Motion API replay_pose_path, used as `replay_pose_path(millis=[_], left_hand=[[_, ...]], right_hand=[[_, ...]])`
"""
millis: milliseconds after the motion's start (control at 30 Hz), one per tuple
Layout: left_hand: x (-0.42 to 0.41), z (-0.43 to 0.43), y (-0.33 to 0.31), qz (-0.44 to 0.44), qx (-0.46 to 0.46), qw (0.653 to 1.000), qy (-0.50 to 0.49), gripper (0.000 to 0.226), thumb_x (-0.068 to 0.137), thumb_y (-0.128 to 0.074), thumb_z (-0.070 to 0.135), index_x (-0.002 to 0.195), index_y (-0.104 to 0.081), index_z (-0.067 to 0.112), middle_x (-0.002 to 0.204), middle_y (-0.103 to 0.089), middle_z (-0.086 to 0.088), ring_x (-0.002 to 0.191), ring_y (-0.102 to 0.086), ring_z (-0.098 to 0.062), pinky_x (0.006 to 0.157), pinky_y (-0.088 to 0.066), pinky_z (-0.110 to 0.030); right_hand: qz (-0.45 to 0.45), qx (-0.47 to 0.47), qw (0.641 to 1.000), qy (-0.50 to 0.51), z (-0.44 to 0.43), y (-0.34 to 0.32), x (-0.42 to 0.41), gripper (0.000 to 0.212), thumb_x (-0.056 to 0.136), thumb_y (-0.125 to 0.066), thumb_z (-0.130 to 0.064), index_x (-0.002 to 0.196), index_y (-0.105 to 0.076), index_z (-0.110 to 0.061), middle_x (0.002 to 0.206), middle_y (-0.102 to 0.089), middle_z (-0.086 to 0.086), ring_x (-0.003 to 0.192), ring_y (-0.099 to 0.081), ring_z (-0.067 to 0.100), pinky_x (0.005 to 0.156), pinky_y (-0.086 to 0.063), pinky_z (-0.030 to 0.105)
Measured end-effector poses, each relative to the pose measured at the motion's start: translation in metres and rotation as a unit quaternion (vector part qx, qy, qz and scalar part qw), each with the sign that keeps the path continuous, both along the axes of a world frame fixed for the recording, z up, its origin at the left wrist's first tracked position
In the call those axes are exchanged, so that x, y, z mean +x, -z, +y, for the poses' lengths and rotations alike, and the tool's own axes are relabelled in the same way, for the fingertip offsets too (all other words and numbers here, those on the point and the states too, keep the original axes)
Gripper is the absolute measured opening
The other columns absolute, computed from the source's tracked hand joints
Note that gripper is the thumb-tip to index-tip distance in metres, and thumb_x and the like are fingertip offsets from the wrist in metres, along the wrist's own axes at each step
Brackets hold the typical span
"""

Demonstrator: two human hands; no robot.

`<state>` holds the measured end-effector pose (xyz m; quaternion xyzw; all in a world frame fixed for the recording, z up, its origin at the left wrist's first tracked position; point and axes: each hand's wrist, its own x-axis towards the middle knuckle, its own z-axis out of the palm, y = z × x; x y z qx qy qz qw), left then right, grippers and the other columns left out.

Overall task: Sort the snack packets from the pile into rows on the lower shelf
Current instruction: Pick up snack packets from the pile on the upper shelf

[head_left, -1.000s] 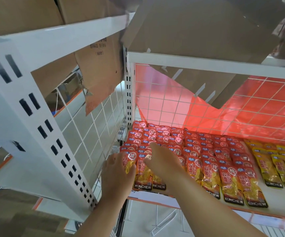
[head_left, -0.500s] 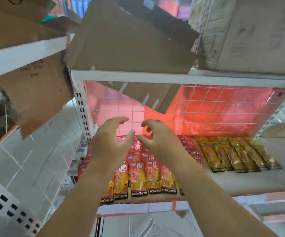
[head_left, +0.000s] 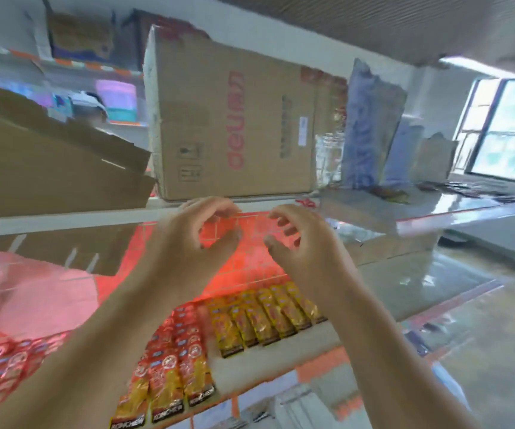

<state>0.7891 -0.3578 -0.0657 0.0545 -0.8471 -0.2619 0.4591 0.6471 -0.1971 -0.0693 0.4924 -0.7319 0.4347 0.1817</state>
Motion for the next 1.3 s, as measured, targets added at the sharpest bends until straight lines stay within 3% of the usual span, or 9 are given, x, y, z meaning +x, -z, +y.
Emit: replay_pose_path(millis=[200,300,400,467,567,633,833,1100,1300], left_hand=[[-0.089,0.102,-0.045,0.008,-0.016,0.997,0.080,0.028,0.081,-0.063,0.049,0.106,-0.071,0.040,0.101,-0.069,0.024,0.101,-0.061,0.004,0.084,-0.046,-0.021],[-0.134,0.151,-0.062,-0.004,-0.023,0.995,0.100,0.030,0.079,-0.062,0.050,0.106,-0.070,0.043,0.097,-0.067,0.028,0.096,-0.059,0.011,0.076,-0.043,-0.013],[-0.168,0.187,-0.072,-0.029,-0.014,0.990,0.135,0.030,0.082,-0.063,0.050,0.109,-0.071,0.041,0.101,-0.068,0.022,0.098,-0.061,0.006,0.082,-0.051,-0.026],[-0.192,0.205,-0.076,-0.046,-0.020,0.988,0.149,0.026,0.088,-0.066,0.048,0.112,-0.071,0.041,0.103,-0.068,0.021,0.100,-0.062,0.002,0.086,-0.053,-0.030],[-0.230,0.220,-0.082,-0.069,-0.031,0.985,0.155,0.018,0.091,-0.069,0.045,0.108,-0.070,0.045,0.098,-0.066,0.029,0.095,-0.058,0.014,0.074,-0.048,-0.021],[-0.258,0.224,-0.086,-0.083,-0.032,0.983,0.158,0.015,0.091,-0.070,0.046,0.106,-0.070,0.045,0.096,-0.066,0.030,0.091,-0.059,0.013,0.069,-0.045,-0.017],[-0.346,0.211,-0.093,-0.128,-0.030,0.981,0.142,0.016,0.090,-0.068,0.054,0.104,-0.068,0.047,0.093,-0.069,0.026,0.085,-0.065,0.008,0.070,-0.056,-0.023],[-0.488,0.174,-0.095,-0.146,-0.041,0.982,0.115,0.013,0.090,-0.067,0.053,0.098,-0.068,0.043,0.093,-0.068,0.020,0.089,-0.065,-0.001,0.071,-0.049,-0.029],[-0.591,0.146,-0.098,-0.283,-0.069,0.953,0.080,0.018,0.087,-0.070,0.055,0.100,-0.068,0.043,0.102,-0.068,0.022,0.095,-0.063,-0.002,0.072,-0.047,-0.026]], right_hand=[[0.017,-0.038,0.995,0.095,0.155,-0.036,-0.072,0.039,0.076,-0.056,-0.058,0.111,-0.063,-0.041,0.101,-0.062,-0.022,0.092,-0.058,-0.006,0.073,-0.042,0.013],[0.002,-0.046,0.987,0.154,0.228,-0.049,-0.108,0.031,0.082,-0.070,-0.046,0.112,-0.065,-0.038,0.104,-0.066,-0.012,0.089,-0.059,-0.004,0.076,-0.050,0.028],[-0.006,-0.042,0.980,0.194,0.281,-0.055,-0.141,0.027,0.086,-0.077,-0.027,0.111,-0.068,-0.032,0.101,-0.066,-0.009,0.087,-0.064,0.008,0.082,-0.055,0.039],[-0.010,-0.034,0.977,0.211,0.309,-0.056,-0.162,0.026,0.087,-0.076,-0.028,0.112,-0.068,-0.032,0.101,-0.066,-0.011,0.088,-0.066,0.013,0.084,-0.057,0.042],[-0.014,-0.040,0.975,0.217,0.336,-0.054,-0.191,0.026,0.087,-0.076,-0.030,0.106,-0.064,-0.043,0.101,-0.067,-0.012,0.088,-0.067,0.013,0.081,-0.058,0.042],[-0.010,-0.038,0.974,0.222,0.347,-0.053,-0.211,0.027,0.086,-0.077,-0.030,0.104,-0.063,-0.045,0.100,-0.066,-0.013,0.087,-0.066,0.011,0.080,-0.058,0.041],[-0.003,-0.010,0.973,0.232,0.358,-0.051,-0.285,0.028,0.084,-0.080,-0.028,0.101,-0.065,-0.044,0.098,-0.063,-0.016,0.087,-0.063,0.010,0.080,-0.055,0.037],[0.016,0.046,0.974,0.222,0.327,-0.054,-0.423,0.024,0.085,-0.076,-0.037,0.093,-0.060,-0.053,0.101,-0.064,-0.021,0.089,-0.060,-0.002,0.075,-0.050,0.027],[0.047,0.089,0.978,0.182,0.270,-0.083,-0.538,0.019,0.087,-0.075,-0.031,0.088,-0.061,-0.043,0.091,-0.062,-0.015,0.083,-0.058,-0.005,0.065,-0.039,0.017]])
